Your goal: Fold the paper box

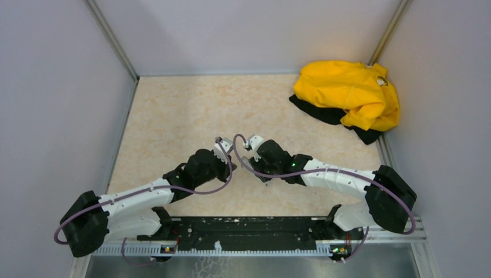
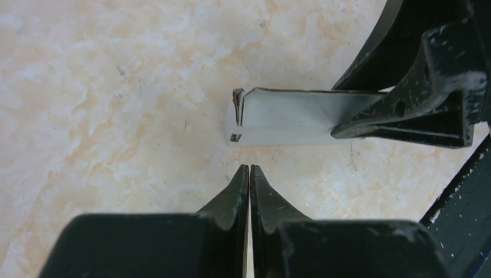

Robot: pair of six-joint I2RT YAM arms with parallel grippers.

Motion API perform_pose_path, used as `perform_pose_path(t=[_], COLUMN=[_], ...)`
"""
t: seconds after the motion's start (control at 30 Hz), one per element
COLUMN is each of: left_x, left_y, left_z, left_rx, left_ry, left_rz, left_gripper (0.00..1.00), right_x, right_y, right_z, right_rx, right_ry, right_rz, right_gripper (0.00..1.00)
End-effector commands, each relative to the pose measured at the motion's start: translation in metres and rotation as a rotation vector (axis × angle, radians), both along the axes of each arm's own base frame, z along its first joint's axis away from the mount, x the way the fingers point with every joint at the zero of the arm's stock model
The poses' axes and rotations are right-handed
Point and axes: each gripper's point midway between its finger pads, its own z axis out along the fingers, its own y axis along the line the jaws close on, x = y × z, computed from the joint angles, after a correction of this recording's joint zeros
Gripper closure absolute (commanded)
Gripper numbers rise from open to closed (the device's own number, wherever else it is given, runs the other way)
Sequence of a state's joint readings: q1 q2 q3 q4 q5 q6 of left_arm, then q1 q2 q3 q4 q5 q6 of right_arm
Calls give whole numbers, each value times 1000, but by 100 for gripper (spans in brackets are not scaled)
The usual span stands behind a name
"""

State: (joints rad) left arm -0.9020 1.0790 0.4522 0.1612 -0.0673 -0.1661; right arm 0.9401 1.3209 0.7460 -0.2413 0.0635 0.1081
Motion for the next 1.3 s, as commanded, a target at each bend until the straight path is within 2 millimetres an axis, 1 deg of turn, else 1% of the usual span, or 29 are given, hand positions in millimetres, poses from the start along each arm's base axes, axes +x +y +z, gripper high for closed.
perform_pose_path(t=[0.0,0.03,0.2,0.33,0.53,0.7,1.0,1.27], left_x=[17,21,29,27,31,34,41,37], left_y=[-14,-18,-35,-41,-54,-69,-74,-74], left_z=[39,44,65,78,71,58,42,25], left_rx=[-134,-154,-259,-344,-345,-325,-269,-216], left_ry=[-54,-59,-112,-158,-163,-138,-100,-46], left_rz=[69,77,55,31,-6,-42,-28,-30], left_gripper=[98,100,100,100,100,100,100,100], right_x=[-4,-4,-5,-5,-6,-7,-7,-7], right_y=[-18,-16,-14,-13,-12,-11,-12,-11], right_z=[-17,-17,-14,-14,-14,-14,-17,-17], right_rx=[-65,-59,-49,-45,-36,-32,-34,-37], right_ry=[25,27,33,36,41,43,49,48], right_rz=[-26,-25,-19,-20,-21,-20,-21,-22], right_gripper=[97,98,98,98,98,98,98,99])
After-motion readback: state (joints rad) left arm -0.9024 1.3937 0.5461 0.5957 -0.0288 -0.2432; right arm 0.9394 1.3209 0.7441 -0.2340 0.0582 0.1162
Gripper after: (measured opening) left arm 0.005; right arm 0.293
